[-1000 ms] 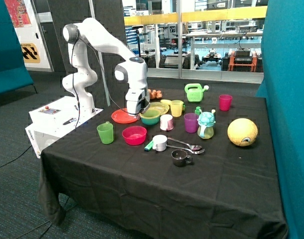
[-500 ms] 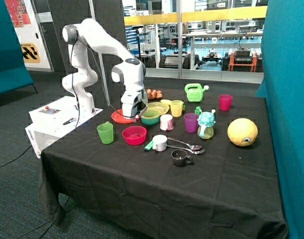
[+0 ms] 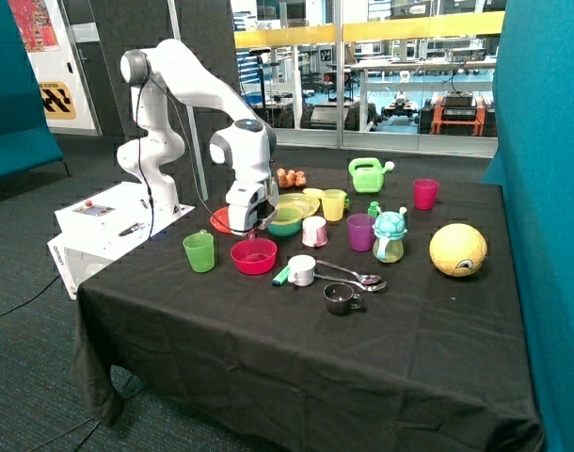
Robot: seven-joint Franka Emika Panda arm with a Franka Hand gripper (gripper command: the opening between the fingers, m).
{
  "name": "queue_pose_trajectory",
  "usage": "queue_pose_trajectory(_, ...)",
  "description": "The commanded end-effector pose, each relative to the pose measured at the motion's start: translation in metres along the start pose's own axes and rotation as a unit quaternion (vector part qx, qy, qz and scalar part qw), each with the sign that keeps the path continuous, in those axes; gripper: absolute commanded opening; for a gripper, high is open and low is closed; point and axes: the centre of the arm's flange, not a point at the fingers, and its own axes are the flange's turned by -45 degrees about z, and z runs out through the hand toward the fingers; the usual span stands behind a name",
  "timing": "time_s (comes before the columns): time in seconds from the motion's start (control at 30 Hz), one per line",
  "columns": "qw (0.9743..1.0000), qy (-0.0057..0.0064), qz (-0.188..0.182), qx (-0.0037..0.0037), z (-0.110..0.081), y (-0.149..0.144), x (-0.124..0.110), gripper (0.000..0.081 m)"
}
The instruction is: Stack the bowls
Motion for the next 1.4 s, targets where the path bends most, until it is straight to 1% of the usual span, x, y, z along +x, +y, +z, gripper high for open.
queue_pose_trajectory(0.0, 1.0, 0.0024, -0.004, -0.00017, 0.012, 0.0, 0.005, 0.0411)
queue_pose_trajectory(0.4, 1.0, 0.0024, -0.006, -0.00018, 0.027, -0.005, 0.015, 0.0401)
queue_pose_trajectory(0.5, 1.0, 0.0024, -0.008, -0.00018, 0.03, -0.008, 0.017, 0.0387)
queue_pose_trajectory(0.53, 1.0, 0.0024, -0.008, -0.00018, 0.031, -0.008, 0.017, 0.037)
queue_pose_trajectory(0.57, 1.0, 0.0024, -0.007, -0.00018, 0.032, -0.008, 0.018, 0.0337)
queue_pose_trajectory(0.6, 1.0, 0.0024, -0.006, -0.00018, 0.032, -0.009, 0.018, 0.0283)
queue_pose_trajectory(0.63, 1.0, 0.0024, -0.005, -0.00018, 0.033, -0.009, 0.018, 0.0192)
queue_pose_trajectory(0.7, 1.0, 0.0024, -0.003, -0.00017, 0.034, -0.01, 0.018, 0.0062)
queue_pose_trajectory(0.77, 1.0, 0.0024, 0.0, -0.00016, 0.036, -0.01, 0.017, 0.0016)
queue_pose_trajectory(0.9, 1.0, 0.0024, -0.001, -0.00016, 0.037, -0.01, 0.016, 0.0001)
queue_pose_trajectory(1.37, 1.0, 0.0024, -0.005, -0.00018, 0.036, -0.011, 0.014, 0.0)
